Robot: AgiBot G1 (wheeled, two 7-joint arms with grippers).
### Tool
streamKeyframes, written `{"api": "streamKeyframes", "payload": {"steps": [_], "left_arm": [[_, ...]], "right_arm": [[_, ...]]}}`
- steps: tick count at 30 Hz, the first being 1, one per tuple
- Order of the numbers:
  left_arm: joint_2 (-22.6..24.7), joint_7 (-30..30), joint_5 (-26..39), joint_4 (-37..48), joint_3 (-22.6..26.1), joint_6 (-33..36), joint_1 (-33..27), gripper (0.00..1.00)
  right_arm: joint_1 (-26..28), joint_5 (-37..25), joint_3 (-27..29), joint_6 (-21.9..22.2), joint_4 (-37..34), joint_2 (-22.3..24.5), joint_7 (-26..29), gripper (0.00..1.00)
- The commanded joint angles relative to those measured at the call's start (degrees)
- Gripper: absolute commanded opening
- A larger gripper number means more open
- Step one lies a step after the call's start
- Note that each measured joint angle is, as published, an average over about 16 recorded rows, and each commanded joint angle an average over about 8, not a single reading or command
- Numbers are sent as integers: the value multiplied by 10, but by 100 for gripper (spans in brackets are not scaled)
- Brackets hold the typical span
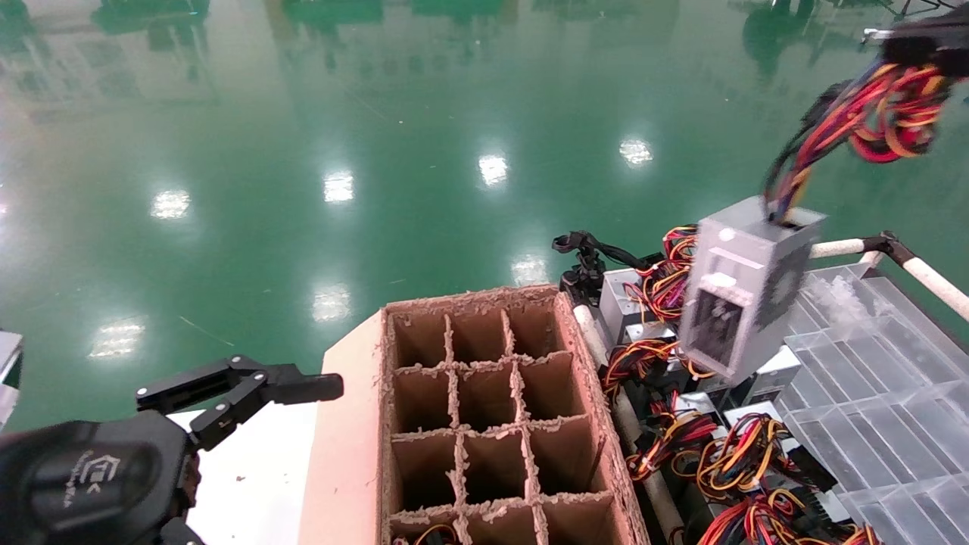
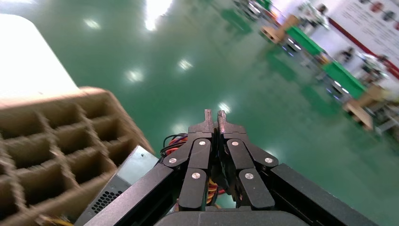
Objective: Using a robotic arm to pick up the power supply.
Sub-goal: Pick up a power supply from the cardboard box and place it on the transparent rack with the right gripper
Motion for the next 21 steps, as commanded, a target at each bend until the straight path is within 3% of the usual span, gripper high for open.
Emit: {"api": "streamKeyframes", "payload": {"steps": [1, 21], "left_arm": [[0, 0, 0, 0, 0, 0, 0, 100], [0, 0, 0, 0, 0, 0, 0, 100]], "right_arm": [[22, -17, -9, 0, -19, 4, -13, 0], [95, -95, -165, -6, -55, 67, -128, 0]]}}
